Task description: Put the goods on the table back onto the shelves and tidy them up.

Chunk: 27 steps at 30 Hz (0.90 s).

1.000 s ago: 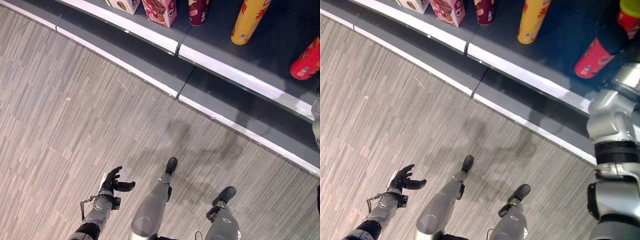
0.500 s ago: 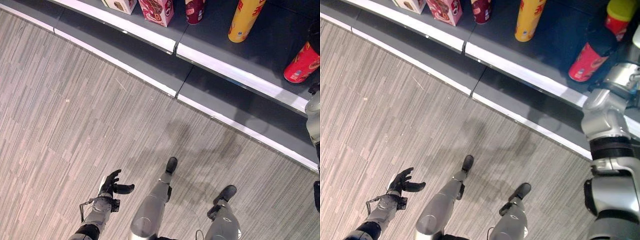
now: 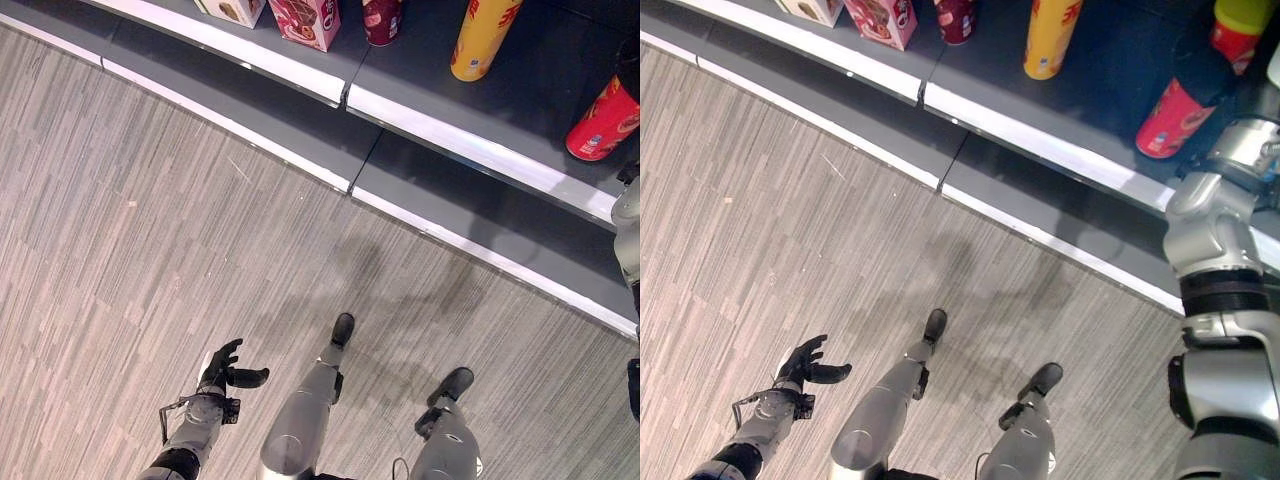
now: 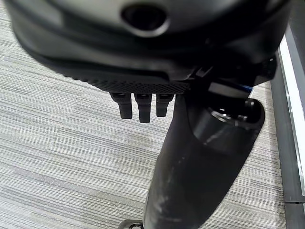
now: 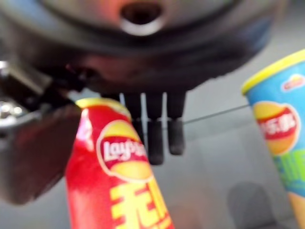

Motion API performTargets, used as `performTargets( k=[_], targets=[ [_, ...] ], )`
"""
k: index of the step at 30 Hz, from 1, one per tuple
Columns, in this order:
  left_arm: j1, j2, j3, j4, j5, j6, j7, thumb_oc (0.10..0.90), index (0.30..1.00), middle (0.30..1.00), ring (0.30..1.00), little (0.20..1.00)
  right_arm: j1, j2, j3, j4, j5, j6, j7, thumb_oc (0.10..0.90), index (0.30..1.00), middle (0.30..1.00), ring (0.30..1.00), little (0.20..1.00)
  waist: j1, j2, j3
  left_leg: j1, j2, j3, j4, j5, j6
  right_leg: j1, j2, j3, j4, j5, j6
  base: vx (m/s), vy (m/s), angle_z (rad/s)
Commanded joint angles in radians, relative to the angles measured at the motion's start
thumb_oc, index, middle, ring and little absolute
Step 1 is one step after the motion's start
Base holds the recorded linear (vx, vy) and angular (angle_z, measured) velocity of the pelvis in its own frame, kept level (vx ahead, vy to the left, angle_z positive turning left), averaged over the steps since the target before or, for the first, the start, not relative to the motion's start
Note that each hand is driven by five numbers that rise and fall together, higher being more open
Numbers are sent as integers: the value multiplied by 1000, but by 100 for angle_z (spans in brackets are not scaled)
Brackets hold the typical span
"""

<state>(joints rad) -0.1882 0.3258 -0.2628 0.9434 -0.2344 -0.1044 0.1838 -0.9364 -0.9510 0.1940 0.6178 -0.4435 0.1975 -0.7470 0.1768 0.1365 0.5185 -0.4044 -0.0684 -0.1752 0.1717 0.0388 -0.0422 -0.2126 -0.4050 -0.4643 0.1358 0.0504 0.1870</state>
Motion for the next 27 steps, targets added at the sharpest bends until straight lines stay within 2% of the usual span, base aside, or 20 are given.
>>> performTargets(
  k=[1, 21, 22, 23, 24, 25, 27],
  targets=[
    [58, 68, 2, 32, -15, -18, 29, 800, 900, 900, 900, 900, -126, -43, 47, -55, -21, -27, -52, 400, 300, 300, 300, 300, 2, -19, -32, -15, 62, 14, -25, -1, -46, -91, -53, 75, 150, -15, 19, -6, -5, -5],
    [47, 67, 8, 46, -21, -13, 37, 800, 900, 900, 900, 900, -129, -1, 59, -68, -26, -29, -45, 400, 300, 300, 300, 300, -11, -29, -27, -23, 62, 22, -16, -7, -45, -103, -49, 85, 150, -16, 17, 0, 0, 0],
    [46, 67, 8, 47, -22, -13, 38, 800, 900, 900, 900, 900, -130, 2, 58, -69, -24, -29, -46, 562, 542, 542, 542, 542, -11, -30, -28, -24, 62, 22, -16, -7, -45, -103, -49, 85, 149, -16, 17, 0, 0, 0],
    [46, 67, 8, 47, -22, -13, 38, 800, 900, 900, 900, 900, -130, 2, 58, -69, -24, -29, -46, 593, 589, 589, 589, 589, -11, -30, -27, -24, 62, 22, -16, -7, -45, -103, -49, 85, 149, -15, 17, 0, 0, 0],
    [45, 68, 8, 48, -22, -13, 39, 800, 900, 900, 900, 900, -132, 4, 59, -69, -24, -30, -47, 745, 818, 818, 818, 818, -12, -31, -27, -23, 62, 22, -17, -7, -45, -102, -48, 86, 148, -15, 17, 0, 0, 0],
    [43, 68, 9, 51, -22, -13, 39, 800, 900, 900, 900, 900, -135, 5, 61, -67, -23, -29, -46, 800, 900, 900, 900, 900, -12, -32, -27, -23, 62, 23, -18, -7, -45, -101, -47, 86, 148, -14, 17, 0, 0, 0],
    [44, 68, 9, 51, -22, -12, 40, 800, 900, 900, 900, 900, -137, 11, 63, -66, -21, -31, -47, 800, 900, 900, 900, 900, -13, -34, -27, -22, 63, 22, -18, -7, -45, -100, -45, 88, 146, -14, 17, 0, 0, 0]
  ],
)
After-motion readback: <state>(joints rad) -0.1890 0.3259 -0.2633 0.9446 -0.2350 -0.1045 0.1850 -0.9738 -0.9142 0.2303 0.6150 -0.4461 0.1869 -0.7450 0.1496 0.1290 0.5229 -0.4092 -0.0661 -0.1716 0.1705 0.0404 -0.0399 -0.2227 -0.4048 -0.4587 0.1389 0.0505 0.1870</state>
